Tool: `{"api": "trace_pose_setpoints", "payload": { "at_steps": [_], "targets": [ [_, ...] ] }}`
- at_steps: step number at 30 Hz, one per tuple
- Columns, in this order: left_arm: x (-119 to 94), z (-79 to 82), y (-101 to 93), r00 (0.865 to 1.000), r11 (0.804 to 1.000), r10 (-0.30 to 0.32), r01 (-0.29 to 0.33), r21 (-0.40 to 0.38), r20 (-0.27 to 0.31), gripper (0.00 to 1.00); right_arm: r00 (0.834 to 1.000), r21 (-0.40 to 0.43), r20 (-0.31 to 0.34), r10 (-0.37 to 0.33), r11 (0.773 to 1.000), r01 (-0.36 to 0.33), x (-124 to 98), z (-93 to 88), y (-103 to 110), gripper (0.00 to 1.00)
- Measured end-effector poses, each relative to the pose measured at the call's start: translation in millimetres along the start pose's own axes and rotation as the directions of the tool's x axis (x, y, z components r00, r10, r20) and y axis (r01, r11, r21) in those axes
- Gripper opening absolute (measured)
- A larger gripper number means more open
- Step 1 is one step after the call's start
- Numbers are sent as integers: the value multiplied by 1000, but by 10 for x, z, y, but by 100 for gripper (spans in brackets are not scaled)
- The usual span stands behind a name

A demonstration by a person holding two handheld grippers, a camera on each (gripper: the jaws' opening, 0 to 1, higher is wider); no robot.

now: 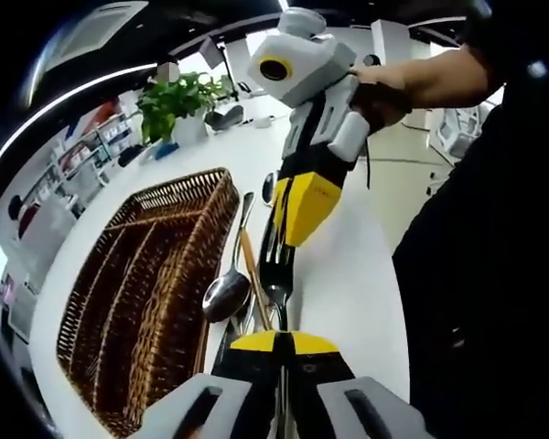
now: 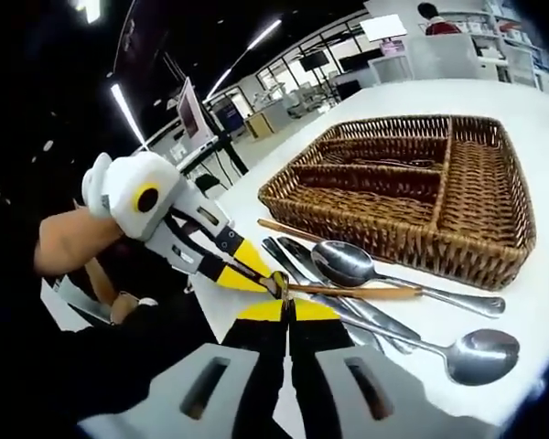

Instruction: Arrange the knives, forks, and spoons in their matching storage slots by inserting each utensil handle-first until every utensil is classified and aligned in the correct compartment

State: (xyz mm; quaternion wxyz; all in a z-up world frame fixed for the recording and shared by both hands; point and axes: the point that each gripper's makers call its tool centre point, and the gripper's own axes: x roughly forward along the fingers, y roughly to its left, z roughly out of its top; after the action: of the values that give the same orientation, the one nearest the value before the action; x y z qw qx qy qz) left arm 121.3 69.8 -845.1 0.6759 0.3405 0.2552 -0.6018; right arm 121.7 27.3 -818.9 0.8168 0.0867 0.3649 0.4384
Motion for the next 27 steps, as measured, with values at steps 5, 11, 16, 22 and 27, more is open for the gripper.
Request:
{"api": "trace_pose_setpoints", "payload": {
  "at_steps": [5,11,16,22,27],
  "targets": [
    [-16,35,51,999,999,36,-36,14,-1,2,1000,77,18,4,997,-6,-13,29,-34,0],
    [-29,39,32,999,1000,18,-17,10,-34,1,999,-43,41,16,999,-15,-18,54,4,0],
    [-89,84,46,999,1000,10,-9,15,-41,0,995,-184,93,40,983,-22,-57,115,41,0],
    [-136,89,101,998,1000,20,-18,19,-65,0,993,-352,117,-21,934,61,-90,170,-16,23],
    [-189,99,119,997,1000,25,-24,19,-75,0,987,-407,140,-76,904,127,-154,277,-100,52]
  ]
}}
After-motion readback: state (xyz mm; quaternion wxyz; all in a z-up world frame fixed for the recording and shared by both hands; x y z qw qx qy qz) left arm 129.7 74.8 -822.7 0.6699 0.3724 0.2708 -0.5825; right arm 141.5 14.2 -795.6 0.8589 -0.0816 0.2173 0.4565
